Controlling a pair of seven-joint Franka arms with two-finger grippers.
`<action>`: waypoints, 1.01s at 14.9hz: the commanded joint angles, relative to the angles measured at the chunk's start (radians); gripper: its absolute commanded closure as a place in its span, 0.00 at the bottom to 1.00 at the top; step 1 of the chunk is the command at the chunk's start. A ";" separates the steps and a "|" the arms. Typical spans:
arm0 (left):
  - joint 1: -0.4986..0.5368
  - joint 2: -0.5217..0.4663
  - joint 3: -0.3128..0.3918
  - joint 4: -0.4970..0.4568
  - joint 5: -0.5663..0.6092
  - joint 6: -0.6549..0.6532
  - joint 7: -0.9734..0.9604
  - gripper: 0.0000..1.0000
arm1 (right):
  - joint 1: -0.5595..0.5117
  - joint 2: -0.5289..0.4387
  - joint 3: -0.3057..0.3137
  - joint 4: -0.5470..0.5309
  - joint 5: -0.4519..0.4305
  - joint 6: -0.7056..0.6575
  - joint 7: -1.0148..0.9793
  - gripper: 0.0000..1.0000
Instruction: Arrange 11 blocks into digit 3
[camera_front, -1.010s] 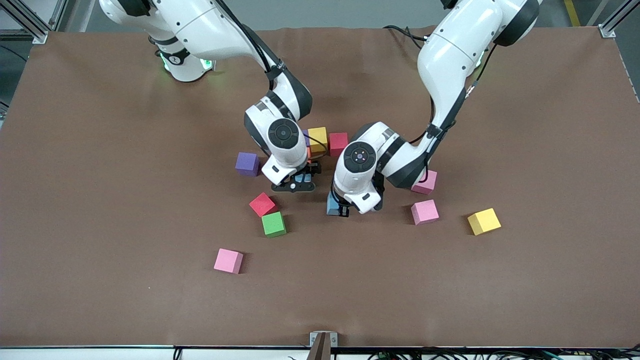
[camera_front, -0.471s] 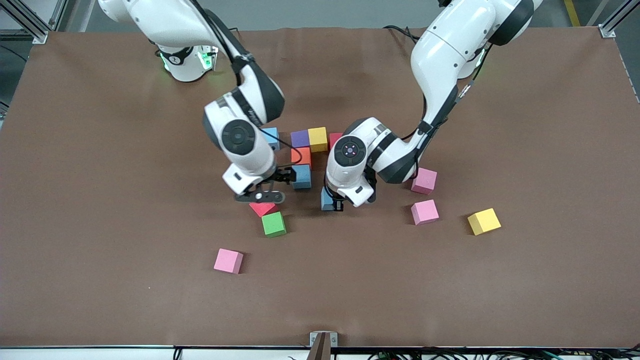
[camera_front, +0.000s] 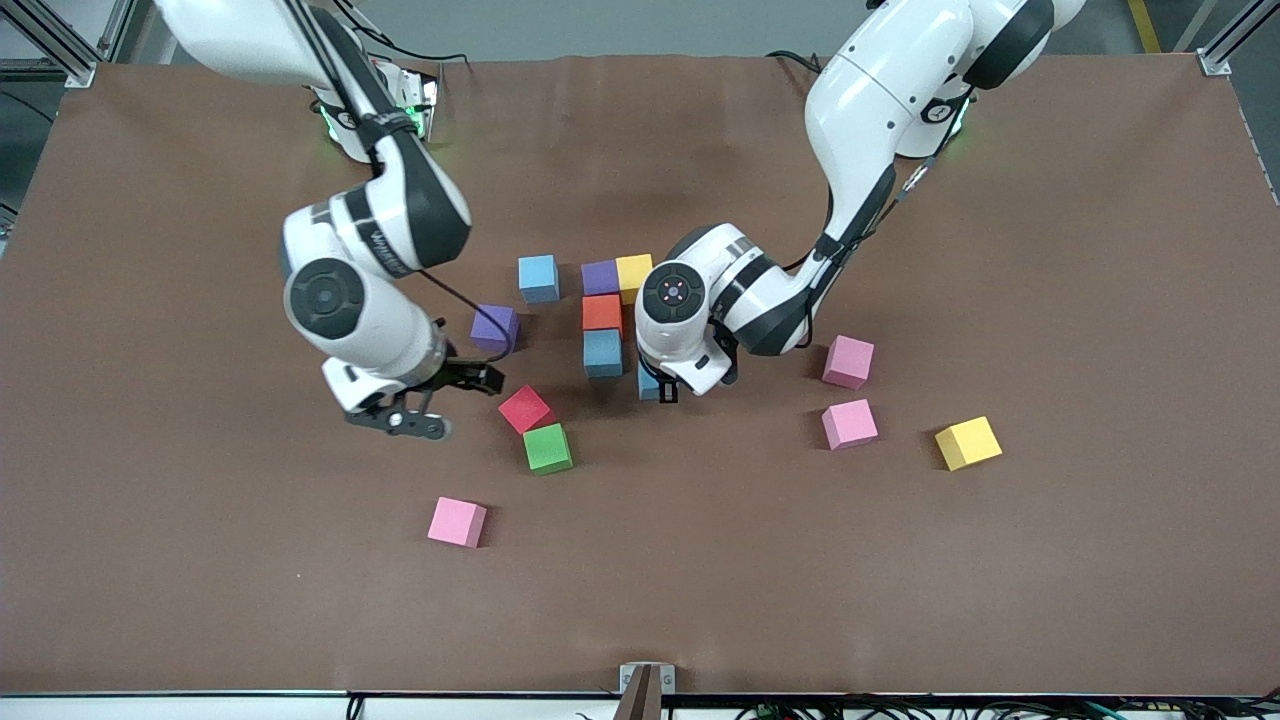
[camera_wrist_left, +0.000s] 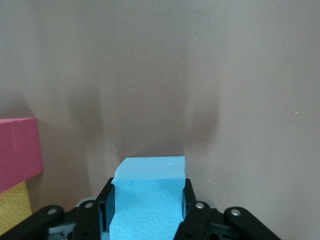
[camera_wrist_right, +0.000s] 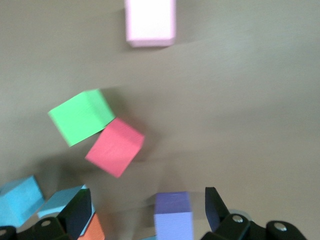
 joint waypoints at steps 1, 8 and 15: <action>-0.010 0.004 0.006 0.002 -0.024 -0.074 -0.018 0.74 | -0.096 -0.047 0.003 -0.019 -0.014 -0.042 0.000 0.00; -0.046 0.016 0.008 0.007 -0.021 -0.097 -0.041 0.74 | -0.122 -0.044 0.002 0.003 -0.136 -0.036 0.226 0.00; -0.065 0.021 0.008 0.010 -0.022 -0.091 -0.056 0.74 | 0.019 0.057 0.002 0.021 -0.014 0.135 0.550 0.00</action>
